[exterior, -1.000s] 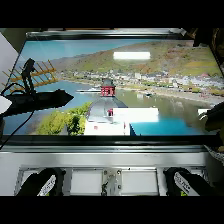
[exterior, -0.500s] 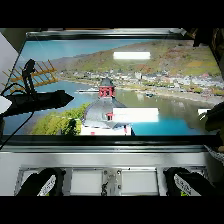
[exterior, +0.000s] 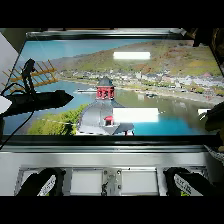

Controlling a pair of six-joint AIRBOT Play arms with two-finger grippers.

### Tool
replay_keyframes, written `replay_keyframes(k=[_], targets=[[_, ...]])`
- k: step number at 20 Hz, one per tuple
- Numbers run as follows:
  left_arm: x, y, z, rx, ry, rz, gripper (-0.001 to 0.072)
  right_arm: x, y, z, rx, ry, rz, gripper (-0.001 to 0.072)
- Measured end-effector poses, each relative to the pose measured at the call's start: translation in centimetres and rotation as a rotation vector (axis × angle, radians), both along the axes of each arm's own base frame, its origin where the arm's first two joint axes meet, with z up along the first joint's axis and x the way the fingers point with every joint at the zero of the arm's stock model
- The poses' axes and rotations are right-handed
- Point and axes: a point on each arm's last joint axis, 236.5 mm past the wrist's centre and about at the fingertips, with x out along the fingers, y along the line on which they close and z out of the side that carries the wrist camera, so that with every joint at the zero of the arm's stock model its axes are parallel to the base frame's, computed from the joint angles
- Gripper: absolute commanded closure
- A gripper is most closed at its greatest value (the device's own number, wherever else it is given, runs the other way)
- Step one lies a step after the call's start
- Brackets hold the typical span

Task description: Fold the clothes and pants, and hang the long-sleeved shirts on hangers.

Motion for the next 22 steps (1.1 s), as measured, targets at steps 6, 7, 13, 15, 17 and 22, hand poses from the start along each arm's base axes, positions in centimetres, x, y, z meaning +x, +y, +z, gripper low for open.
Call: replay_keyframes(k=[6,7,13,15,17,22], targets=[[0.1,0.0,0.0,0.000,-0.002,0.002,0.0658,-2.9,8.8,-11.4,-0.118,0.426,0.460,0.0553],[0.1,0.0,0.0,0.000,-0.003,0.002,0.0657,-3.5,9.6,-13.2,-0.120,0.483,0.513,0.0553],[-0.7,-1.7,0.1,0.000,-0.004,-0.052,0.0657,-5.7,13.2,-22.3,-0.076,0.702,0.673,0.0552],[-1.0,-2.5,0.1,0.000,-0.005,-0.076,0.0657,-6.5,14.5,-23.7,-0.077,0.737,0.711,0.0552],[-1.4,-3.2,0.0,0.003,-0.005,-0.098,0.0657,-7.2,15.5,-24.5,-0.084,0.755,0.742,0.0552],[-1.9,-4.1,0.0,0.004,-0.006,-0.129,0.0657,-7.8,16.4,-25.2,-0.092,0.774,0.768,0.0600]])
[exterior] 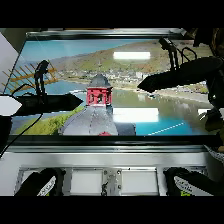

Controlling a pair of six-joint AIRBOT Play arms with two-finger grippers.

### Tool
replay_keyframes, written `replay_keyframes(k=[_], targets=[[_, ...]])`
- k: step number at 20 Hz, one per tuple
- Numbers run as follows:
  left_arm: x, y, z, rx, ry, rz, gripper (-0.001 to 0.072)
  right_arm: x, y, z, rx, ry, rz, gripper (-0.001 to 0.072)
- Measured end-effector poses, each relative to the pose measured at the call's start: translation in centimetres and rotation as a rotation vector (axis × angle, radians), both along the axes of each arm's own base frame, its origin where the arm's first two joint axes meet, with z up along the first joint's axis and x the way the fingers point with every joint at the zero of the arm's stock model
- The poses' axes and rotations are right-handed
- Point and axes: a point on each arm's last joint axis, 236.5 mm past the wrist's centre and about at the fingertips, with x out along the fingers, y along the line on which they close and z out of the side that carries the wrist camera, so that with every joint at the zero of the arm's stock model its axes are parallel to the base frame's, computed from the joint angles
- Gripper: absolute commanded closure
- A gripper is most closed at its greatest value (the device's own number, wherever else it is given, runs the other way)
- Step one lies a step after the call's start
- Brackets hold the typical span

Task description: Fold the clothes and pants, and hang the long-sleeved shirts on hangers.

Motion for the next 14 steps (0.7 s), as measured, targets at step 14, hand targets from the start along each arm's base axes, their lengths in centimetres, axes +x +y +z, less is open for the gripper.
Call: replay_keyframes(k=[14], targets=[[-0.28,-0.24,-0.08,0.001,0.006,-0.011,0.0657,-0.65,0.04,-0.49,-0.016,0.020,0.021,0.0697]])
